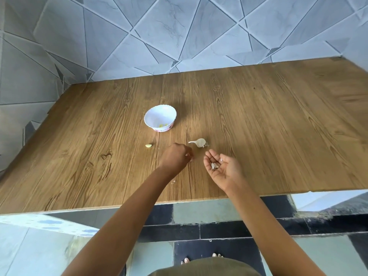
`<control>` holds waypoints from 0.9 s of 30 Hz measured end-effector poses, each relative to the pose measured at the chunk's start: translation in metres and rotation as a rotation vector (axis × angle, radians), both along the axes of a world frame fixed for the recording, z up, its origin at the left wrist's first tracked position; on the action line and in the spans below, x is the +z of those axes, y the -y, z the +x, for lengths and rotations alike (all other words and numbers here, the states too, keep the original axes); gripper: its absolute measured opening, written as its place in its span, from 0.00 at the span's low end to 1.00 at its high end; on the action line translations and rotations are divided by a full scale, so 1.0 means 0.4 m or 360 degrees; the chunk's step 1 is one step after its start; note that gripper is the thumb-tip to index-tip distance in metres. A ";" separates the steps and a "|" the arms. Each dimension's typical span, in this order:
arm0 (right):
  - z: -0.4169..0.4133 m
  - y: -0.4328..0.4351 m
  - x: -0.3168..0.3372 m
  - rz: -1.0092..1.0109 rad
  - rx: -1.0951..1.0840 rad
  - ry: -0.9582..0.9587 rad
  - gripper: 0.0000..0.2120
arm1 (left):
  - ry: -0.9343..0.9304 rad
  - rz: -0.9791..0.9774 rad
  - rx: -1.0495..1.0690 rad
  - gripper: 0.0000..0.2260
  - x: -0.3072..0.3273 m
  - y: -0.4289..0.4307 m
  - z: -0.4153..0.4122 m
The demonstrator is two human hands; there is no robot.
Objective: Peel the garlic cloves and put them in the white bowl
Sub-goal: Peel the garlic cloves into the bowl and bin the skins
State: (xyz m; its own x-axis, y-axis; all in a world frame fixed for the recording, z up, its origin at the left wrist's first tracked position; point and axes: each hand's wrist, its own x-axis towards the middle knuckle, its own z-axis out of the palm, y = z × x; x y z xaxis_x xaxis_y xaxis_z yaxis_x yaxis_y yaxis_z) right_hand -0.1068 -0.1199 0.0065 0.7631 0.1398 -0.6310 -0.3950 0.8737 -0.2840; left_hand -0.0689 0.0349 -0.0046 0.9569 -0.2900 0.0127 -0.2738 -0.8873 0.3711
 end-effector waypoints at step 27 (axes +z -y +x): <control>0.007 -0.031 -0.004 0.0031 0.0081 0.0000 0.15 | 0.0181 -0.0070 -0.0275 0.10 0.026 -0.033 -0.001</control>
